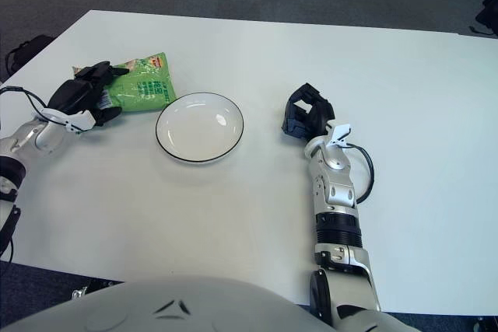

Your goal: Put the snack into the plate.

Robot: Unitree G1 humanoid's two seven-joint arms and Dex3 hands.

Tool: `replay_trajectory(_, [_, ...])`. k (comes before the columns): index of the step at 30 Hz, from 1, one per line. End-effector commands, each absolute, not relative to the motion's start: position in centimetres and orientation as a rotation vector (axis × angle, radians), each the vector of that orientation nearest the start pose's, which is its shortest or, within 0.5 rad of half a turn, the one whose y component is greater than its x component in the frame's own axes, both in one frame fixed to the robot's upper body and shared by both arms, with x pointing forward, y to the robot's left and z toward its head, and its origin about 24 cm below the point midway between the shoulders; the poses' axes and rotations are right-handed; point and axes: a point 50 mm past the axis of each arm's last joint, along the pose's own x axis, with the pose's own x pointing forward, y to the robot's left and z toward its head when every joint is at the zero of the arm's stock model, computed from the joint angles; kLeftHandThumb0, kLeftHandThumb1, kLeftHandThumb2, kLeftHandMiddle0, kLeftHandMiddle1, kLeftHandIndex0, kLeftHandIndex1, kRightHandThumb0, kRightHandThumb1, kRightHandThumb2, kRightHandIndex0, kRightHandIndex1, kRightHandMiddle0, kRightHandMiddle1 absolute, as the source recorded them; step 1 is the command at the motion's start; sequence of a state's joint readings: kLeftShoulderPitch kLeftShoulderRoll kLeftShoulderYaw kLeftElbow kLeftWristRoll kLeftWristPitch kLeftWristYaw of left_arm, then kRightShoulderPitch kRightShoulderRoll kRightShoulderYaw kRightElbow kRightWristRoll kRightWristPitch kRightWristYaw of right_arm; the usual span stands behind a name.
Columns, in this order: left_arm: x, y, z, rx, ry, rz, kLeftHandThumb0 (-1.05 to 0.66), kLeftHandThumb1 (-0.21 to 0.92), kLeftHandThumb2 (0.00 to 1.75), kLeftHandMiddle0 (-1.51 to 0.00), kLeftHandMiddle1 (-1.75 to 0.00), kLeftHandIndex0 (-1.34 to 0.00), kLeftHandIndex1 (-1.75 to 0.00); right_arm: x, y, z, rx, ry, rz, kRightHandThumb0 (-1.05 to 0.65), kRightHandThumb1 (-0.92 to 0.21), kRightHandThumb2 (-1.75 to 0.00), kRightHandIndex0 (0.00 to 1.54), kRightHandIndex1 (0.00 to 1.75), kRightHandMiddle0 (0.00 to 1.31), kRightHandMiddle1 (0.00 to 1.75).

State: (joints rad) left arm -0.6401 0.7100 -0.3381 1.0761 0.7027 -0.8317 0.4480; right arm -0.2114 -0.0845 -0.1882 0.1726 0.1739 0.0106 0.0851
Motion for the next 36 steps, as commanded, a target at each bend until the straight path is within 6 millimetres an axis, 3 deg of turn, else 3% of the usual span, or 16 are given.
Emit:
replay_trajectory(1, [32.7, 26.5, 9.1, 1.296, -0.435, -0.193, -0.73, 0.92, 0.62, -0.21, -0.16, 0.00, -0.82, 27.4, -19.7, 2.9, 0.146, 0.073, -0.080, -0.48, -0.32, -1.31, 0.94, 1.75, 0.61, 1.75])
replay_trajectory(14, [33.2, 26.1, 9.6, 1.316, -0.487, 0.030, -0.82, 0.92, 0.54, -0.10, -0.09, 0.00, -0.51, 27.4, -19.7, 2.8, 0.148, 0.078, -0.081, -0.48, -0.32, -1.31, 0.94, 1.75, 0.61, 1.75])
replay_trajectory(23, [32.6, 24.7, 10.6, 1.334, -0.611, 0.252, -0.97, 0.92, 0.50, -0.01, -0.01, 0.00, -0.06, 27.4, -19.8, 2.8, 0.139, 0.079, -0.078, -0.48, -0.33, -1.30, 0.94, 1.75, 0.60, 1.75])
replay_trajectory(32, [32.2, 23.6, 11.6, 1.385, -0.638, 0.378, -1.05, 0.92, 0.49, 0.00, 0.00, 0.00, 0.00, 27.4, -19.8, 2.9, 0.140, 0.082, -0.074, -0.48, -0.32, -1.31, 0.94, 1.75, 0.61, 1.75])
replay_trajectory(36, [31.7, 22.2, 12.6, 1.421, -0.578, 0.437, -1.05, 0.92, 0.43, 0.00, 0.00, 0.00, 0.00, 27.5, -19.8, 2.9, 0.136, 0.083, -0.070, -0.48, -0.32, -1.31, 0.94, 1.75, 0.61, 1.75])
